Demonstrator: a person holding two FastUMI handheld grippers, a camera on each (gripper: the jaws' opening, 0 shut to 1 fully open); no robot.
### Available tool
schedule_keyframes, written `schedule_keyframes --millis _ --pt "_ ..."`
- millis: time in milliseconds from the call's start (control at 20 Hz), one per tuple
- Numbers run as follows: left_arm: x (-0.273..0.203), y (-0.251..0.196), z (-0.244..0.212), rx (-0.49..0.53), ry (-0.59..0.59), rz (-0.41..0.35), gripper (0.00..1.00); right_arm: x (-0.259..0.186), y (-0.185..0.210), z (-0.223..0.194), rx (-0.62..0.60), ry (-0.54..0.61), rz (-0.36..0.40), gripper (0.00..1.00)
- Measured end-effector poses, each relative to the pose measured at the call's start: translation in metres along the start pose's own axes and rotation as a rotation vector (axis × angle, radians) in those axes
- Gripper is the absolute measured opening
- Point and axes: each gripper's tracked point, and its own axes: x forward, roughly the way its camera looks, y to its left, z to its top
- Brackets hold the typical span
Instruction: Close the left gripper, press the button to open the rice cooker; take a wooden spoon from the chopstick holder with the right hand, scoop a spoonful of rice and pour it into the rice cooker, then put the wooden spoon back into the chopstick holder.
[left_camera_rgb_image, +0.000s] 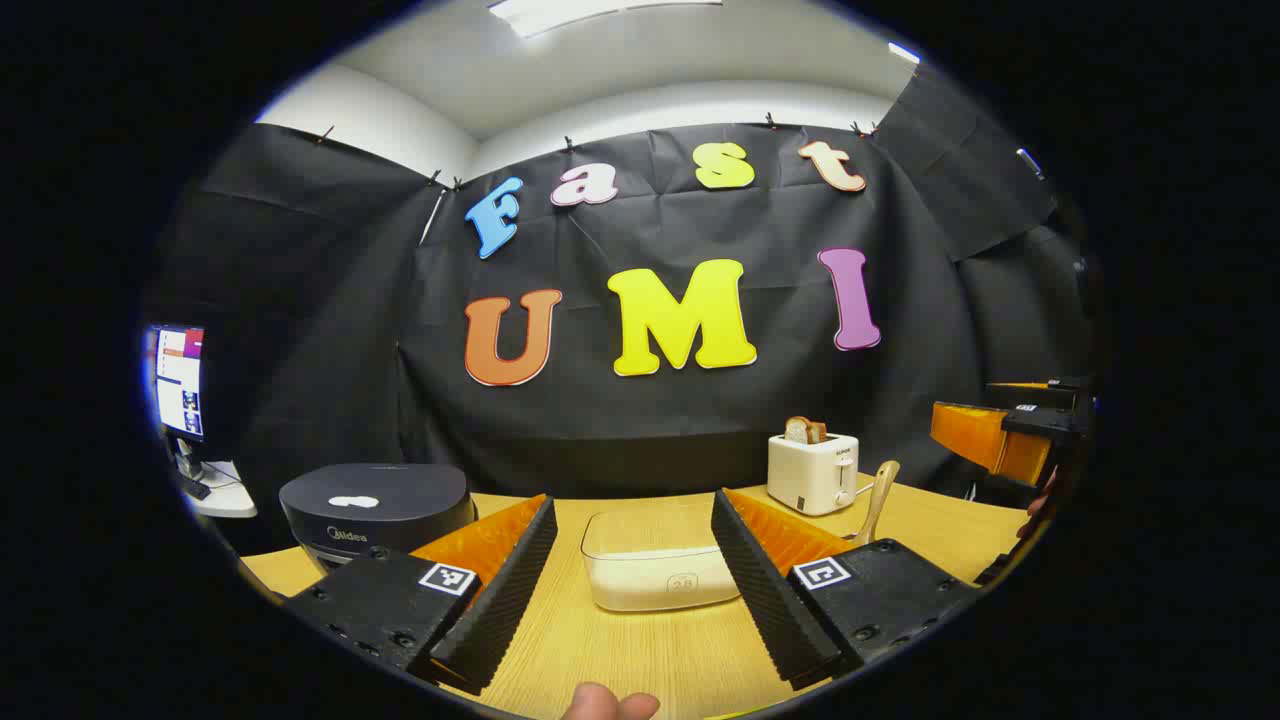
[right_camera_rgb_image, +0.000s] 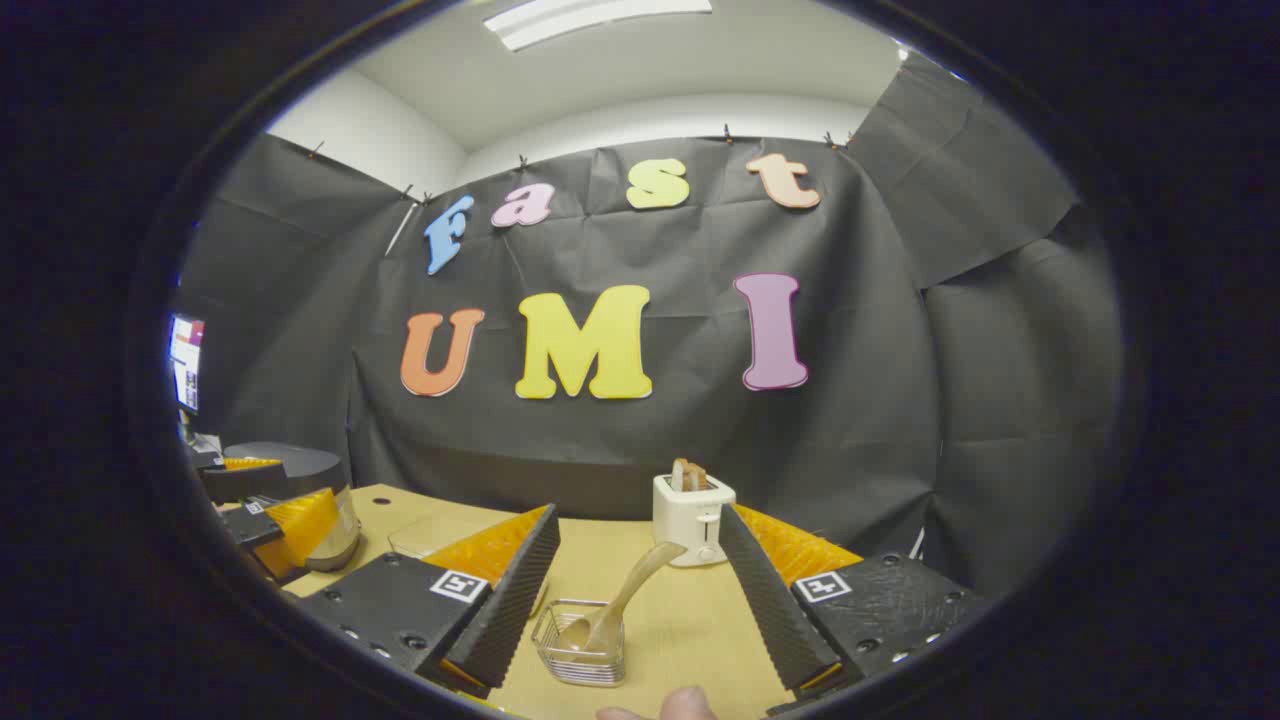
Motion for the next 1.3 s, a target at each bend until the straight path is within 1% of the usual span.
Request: schedule_keyframes --millis 150,300,500,750,950,1150,1200,1250,1300 --pt "-0.002 0.005 0.002 -0.013 -0.003 0.013 0.99 0.0 0.01 -0.004 0.013 0.012 0.01 0.95" --pt "-0.003 0.011 0.004 -0.042 -0.006 0.021 0.99 -0.002 0.013 0.002 -0.002 -0.009 0.012 0.96" --pt "-0.003 0.017 0.007 -0.04 -0.012 0.037 0.99 -0.001 0.017 0.0 0.009 -0.009 0.025 0.95" --pt "0.0 0.014 -0.004 -0.045 0.031 0.028 0.99 0.001 0.018 -0.011 0.013 0.018 0.035 0.96" --pt "0.002 0.009 -0.011 -0.054 0.045 0.042 0.99 0.0 0.001 -0.02 0.016 0.042 0.031 0.96" --pt "0.002 0.023 -0.008 -0.034 0.034 0.108 0.99 0.008 -0.017 -0.021 0.006 0.05 0.023 0.96" --pt "0.003 0.03 -0.009 -0.035 0.037 0.132 0.99 0.01 -0.015 -0.02 0.008 0.05 0.033 0.95" --pt "0.001 0.042 -0.011 -0.044 0.057 0.172 0.99 0.013 -0.017 -0.016 0.011 0.035 0.042 0.94" --pt "0.0 0.05 -0.013 -0.051 0.075 0.197 0.99 0.015 -0.021 -0.015 0.012 0.024 0.045 0.95"
